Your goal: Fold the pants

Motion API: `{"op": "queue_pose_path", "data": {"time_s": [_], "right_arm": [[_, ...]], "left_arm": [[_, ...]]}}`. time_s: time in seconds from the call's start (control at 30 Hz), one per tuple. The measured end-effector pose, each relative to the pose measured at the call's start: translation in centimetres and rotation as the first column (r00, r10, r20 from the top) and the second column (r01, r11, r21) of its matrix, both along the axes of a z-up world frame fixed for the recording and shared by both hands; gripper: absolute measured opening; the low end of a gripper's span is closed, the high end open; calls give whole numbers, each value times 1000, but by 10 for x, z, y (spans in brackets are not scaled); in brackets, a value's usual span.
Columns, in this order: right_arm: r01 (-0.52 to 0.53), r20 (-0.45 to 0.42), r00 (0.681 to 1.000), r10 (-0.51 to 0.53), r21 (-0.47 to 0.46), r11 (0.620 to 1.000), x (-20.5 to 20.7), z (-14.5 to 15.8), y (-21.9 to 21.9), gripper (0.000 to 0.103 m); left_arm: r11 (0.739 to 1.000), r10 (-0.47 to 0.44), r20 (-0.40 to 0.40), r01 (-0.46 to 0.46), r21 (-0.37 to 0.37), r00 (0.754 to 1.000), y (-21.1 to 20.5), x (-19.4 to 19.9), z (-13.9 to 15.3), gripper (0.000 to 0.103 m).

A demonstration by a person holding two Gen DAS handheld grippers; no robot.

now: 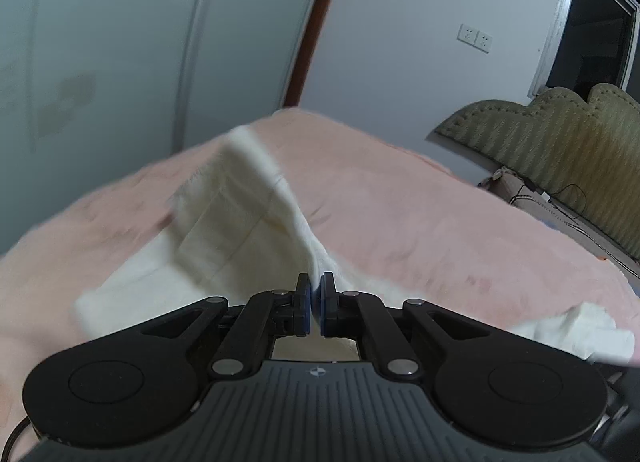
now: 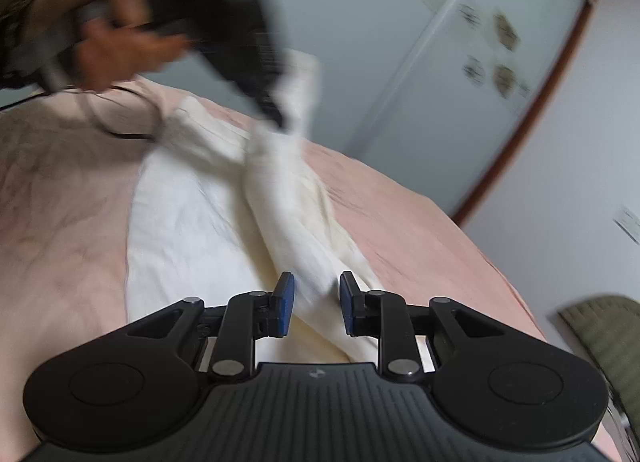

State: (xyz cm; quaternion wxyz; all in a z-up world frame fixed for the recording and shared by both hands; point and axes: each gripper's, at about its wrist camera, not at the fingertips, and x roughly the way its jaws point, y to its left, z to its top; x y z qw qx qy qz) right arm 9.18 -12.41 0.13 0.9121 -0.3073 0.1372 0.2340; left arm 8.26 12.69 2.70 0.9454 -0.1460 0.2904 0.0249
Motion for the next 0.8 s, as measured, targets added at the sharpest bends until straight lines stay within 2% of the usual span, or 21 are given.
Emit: {"op": "queue_pose_path", "data": {"time_s": [0.13, 0.17, 0.23, 0.27, 0.3, 0.37, 0.43, 0.5, 0.63, 0.67, 0.73, 0.8], "right_arm": [[121, 0, 993, -122, -64, 991, 1, -4, -13, 24], [143, 2, 990, -143, -92, 985, 5, -6, -12, 24], [171, 34, 985, -168, -158, 972, 12, -10, -11, 24], [183, 57, 983, -175, -191, 964, 12, -15, -10, 24], [191, 68, 981, -180, -214, 958, 16, -16, -9, 24], [196, 79, 980, -182, -240, 951, 20, -22, -8, 24], [196, 89, 980, -179, -265, 944, 28, -24, -6, 24], [197, 92, 980, -178, -301, 933, 33, -29, -4, 24], [177, 82, 984, -158, -384, 906, 34, -42, -4, 24], [170, 84, 985, -148, -420, 891, 34, -45, -2, 24], [159, 119, 986, -115, -485, 860, 31, -53, 3, 24], [151, 126, 987, -100, -501, 852, 31, -55, 5, 24]], "left_arm": [[989, 2, -114, -18, -146, 994, 26, -7, -23, 7], [977, -2, -135, -26, -210, 991, 34, -4, -28, 14], [949, 8, -157, -57, -310, 988, 50, -1, -36, 15], [940, 9, -155, -62, -337, 988, 53, 0, -38, 17], [934, 11, -153, -65, -352, 988, 55, 1, -39, 18], [920, 17, -152, -75, -384, 988, 59, 4, -41, 26], [898, 16, -156, -82, -431, 988, 67, -1, -46, 32], [865, 19, -157, -95, -493, 987, 75, -1, -51, 38], [783, 11, -148, -101, -614, 989, 88, -2, -57, 66], [768, 8, -152, -103, -633, 988, 90, -3, -58, 70], [762, -4, -160, -101, -640, 987, 92, -7, -55, 73], [769, -5, -163, -101, -631, 987, 91, -8, -55, 73]]}}
